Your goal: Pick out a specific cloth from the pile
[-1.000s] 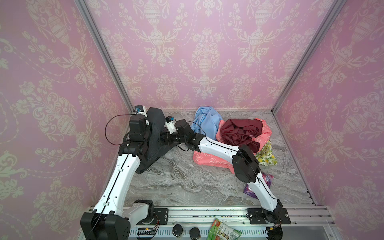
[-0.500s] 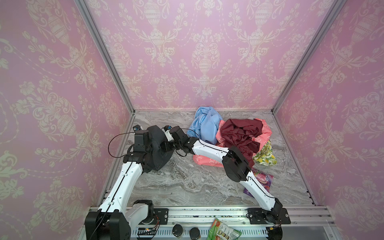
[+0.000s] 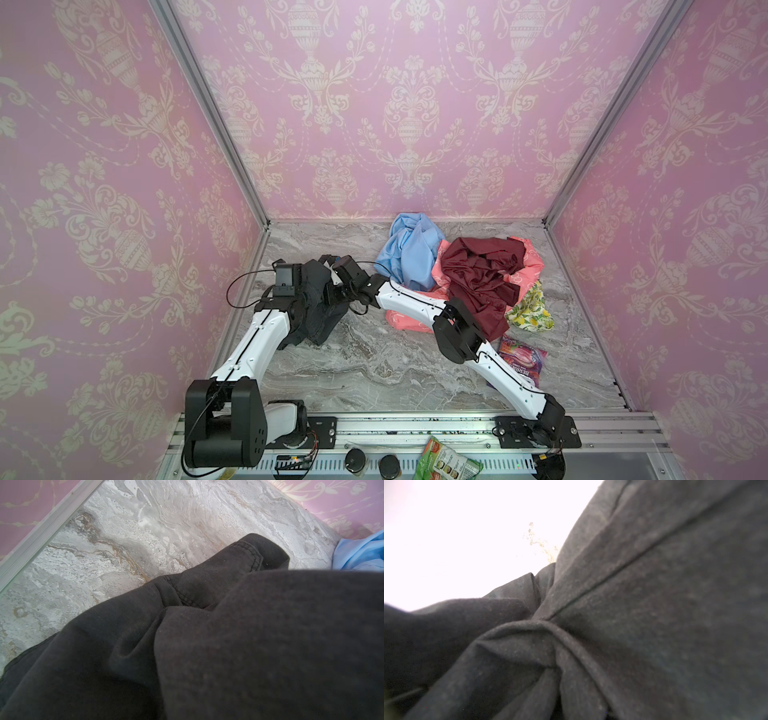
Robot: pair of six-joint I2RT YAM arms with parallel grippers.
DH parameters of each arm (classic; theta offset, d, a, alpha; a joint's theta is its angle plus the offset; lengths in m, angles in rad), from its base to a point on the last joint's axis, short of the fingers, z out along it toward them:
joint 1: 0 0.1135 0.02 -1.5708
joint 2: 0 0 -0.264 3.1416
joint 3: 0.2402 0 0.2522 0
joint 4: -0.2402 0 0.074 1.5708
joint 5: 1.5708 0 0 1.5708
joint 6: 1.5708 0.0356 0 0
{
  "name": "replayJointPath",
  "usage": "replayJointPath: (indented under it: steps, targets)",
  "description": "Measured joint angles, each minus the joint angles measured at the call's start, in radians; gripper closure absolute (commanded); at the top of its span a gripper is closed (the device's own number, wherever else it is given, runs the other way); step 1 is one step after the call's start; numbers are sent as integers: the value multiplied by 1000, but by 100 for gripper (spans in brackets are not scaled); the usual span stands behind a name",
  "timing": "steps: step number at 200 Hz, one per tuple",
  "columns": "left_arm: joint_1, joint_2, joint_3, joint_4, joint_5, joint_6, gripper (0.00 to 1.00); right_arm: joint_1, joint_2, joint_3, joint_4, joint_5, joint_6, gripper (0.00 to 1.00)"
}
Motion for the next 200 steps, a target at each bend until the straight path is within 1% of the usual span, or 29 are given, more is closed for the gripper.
replayJointPath:
  steps: [24, 43, 52, 72, 105, 135, 161, 200]
  targets:
    - [2, 27, 0, 8, 31, 0, 98, -8, 1, -22, 34, 9, 42, 74]
    - [6, 59, 0, 20, 56, -2, 98, -26, -30, -126, 102, 26, 67, 60]
    - [7, 80, 0, 22, 73, -5, 98, -34, -55, -188, 152, 23, 68, 56]
    - [13, 119, -5, 34, 102, -24, 99, -55, -124, -309, 195, 55, 88, 48]
    - [27, 156, -31, 64, 128, -60, 99, -94, -215, -426, 230, 97, 92, 35]
    - [37, 165, -78, 126, 135, -93, 99, -110, -316, -494, 272, 121, 84, 27]
    - [71, 201, -103, 196, 174, -143, 99, -106, -438, -570, 332, 124, 72, 23]
    - [125, 280, -106, 349, 233, -239, 98, -103, -631, -707, 411, 142, 29, 21]
